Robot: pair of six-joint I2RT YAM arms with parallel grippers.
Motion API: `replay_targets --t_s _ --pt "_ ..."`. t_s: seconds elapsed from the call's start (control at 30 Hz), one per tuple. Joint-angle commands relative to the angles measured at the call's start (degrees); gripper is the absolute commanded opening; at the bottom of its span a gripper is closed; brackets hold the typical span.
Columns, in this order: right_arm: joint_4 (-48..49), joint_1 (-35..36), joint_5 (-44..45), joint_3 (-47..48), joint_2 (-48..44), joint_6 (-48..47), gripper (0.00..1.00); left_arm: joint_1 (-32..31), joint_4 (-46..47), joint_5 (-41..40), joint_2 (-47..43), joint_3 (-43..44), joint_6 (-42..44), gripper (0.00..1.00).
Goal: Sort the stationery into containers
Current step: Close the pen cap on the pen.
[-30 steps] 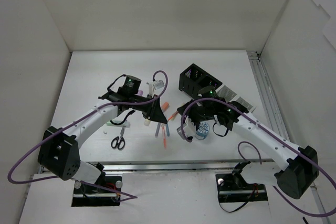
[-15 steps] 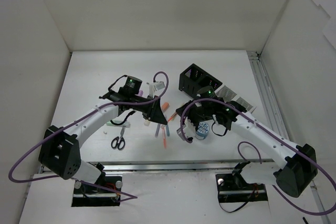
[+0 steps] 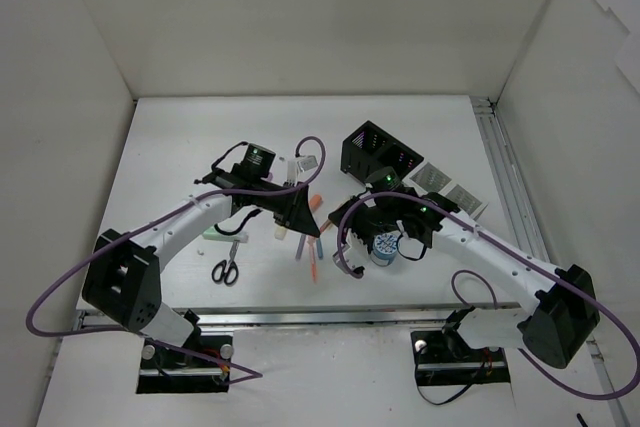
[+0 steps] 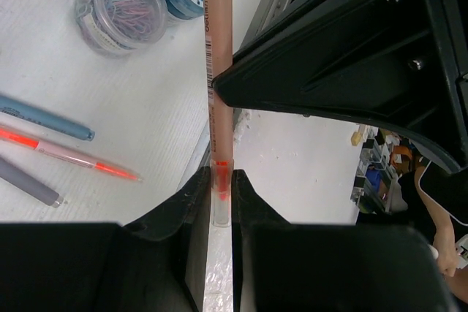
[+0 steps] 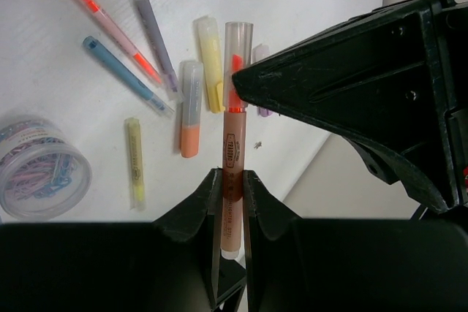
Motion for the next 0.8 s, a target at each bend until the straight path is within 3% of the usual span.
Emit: replay_targets --t_s 0.0,0.23,0.53,0.77 --pt "-1.3 2.2 -4.2 -0.2 0.5 -2.6 0.00 -0.7 8.7 2.3 0.1 5.5 -0.6 0.00" --pt "-5.7 6.2 -4.4 -0.7 1.5 -5.5 0.00 -0.7 13.6 3.6 5.6 12.2 -1.2 0.00" --pt "-7.7 7.6 -7.5 -1.2 1.6 -3.1 0.00 -0.2 25.1 1.7 5.3 15.4 -3.7 0.00" --pt "-8.4 8.3 -9.8 -1.1 3.0 -3.1 0.00 1.5 25.4 4.5 9.6 25.3 -2.8 0.00"
